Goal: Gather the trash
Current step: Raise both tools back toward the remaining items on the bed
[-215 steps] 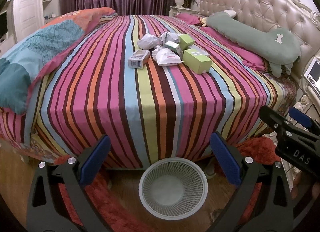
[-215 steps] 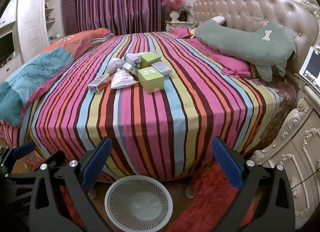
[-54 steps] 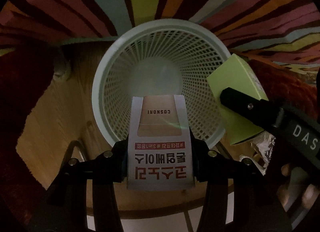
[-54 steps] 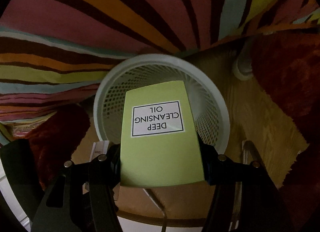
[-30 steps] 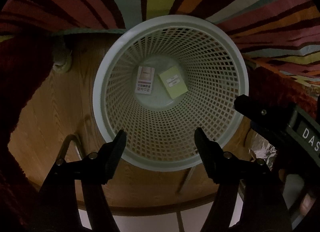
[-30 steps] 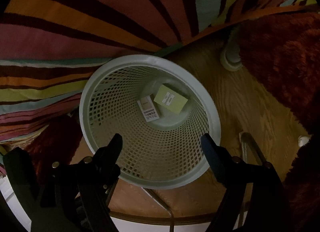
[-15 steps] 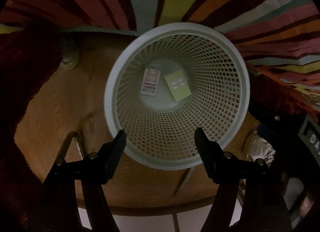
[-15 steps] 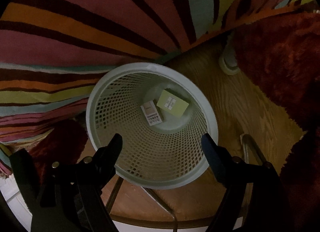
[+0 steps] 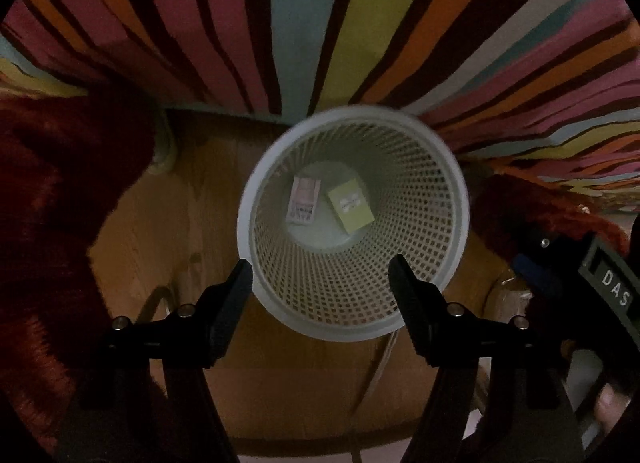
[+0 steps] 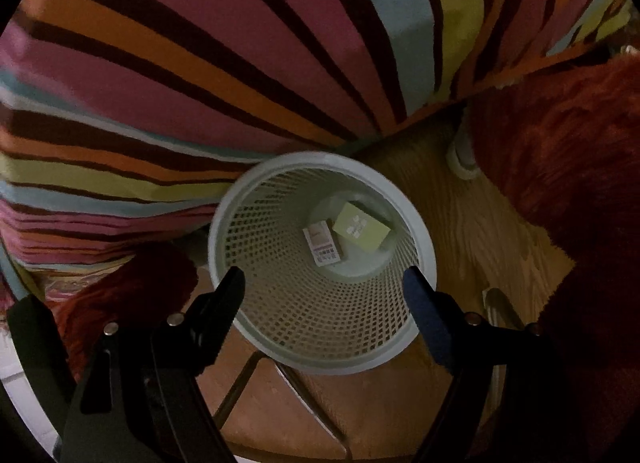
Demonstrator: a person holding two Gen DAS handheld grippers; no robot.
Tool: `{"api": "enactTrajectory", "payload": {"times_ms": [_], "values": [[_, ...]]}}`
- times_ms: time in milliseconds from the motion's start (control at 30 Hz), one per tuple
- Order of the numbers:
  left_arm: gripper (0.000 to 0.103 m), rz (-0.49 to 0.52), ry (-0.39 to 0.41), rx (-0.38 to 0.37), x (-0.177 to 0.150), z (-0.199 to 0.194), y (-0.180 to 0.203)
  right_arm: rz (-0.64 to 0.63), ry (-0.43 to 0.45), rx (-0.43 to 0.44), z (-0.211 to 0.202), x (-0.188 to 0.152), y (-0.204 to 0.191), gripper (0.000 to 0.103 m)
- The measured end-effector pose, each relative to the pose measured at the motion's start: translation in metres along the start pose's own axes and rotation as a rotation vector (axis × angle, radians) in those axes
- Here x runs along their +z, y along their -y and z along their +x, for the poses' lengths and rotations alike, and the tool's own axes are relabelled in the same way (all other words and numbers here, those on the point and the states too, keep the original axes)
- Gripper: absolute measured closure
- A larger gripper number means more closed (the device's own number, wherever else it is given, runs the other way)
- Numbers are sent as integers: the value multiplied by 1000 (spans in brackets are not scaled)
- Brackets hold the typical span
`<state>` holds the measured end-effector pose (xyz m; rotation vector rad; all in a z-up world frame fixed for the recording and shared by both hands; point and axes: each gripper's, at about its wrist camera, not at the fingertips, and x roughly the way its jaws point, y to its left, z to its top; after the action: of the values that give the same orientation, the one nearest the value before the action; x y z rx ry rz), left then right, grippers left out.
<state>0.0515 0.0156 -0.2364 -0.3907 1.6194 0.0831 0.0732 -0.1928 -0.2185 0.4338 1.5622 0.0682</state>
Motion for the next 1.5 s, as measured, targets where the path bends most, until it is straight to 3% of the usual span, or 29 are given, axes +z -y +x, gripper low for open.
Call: {"api": "enactTrajectory", "payload": {"times_ms": [67,167,300,433,600,833,1000,1500], "values": [[34,22,32,1,-2,-14,2,-12,27,20,-12,-2,-1,26],[34,77,150,14,-5,-50,6,-58,100,23,-38,-3,-7,26],[34,130,307,19,-7,-95,15,-141,266,-7,-82,-1,-17,26],[34,159,415,-38,-2,-132,26,-191,431,14,-125,5,-24,26],[34,218,541,-39,8,-170,46,-267,600,15,-163,13,-35,26],[34,186,566,-104,45,-191,59,-330,681,20,-188,37,-50,26],[34,158,601,-121,74,-203,71,-366,700,12,-200,60,-55,26],[34,142,592,-157,172,-210,114,-471,709,-65,-211,146,-83,26]]}}
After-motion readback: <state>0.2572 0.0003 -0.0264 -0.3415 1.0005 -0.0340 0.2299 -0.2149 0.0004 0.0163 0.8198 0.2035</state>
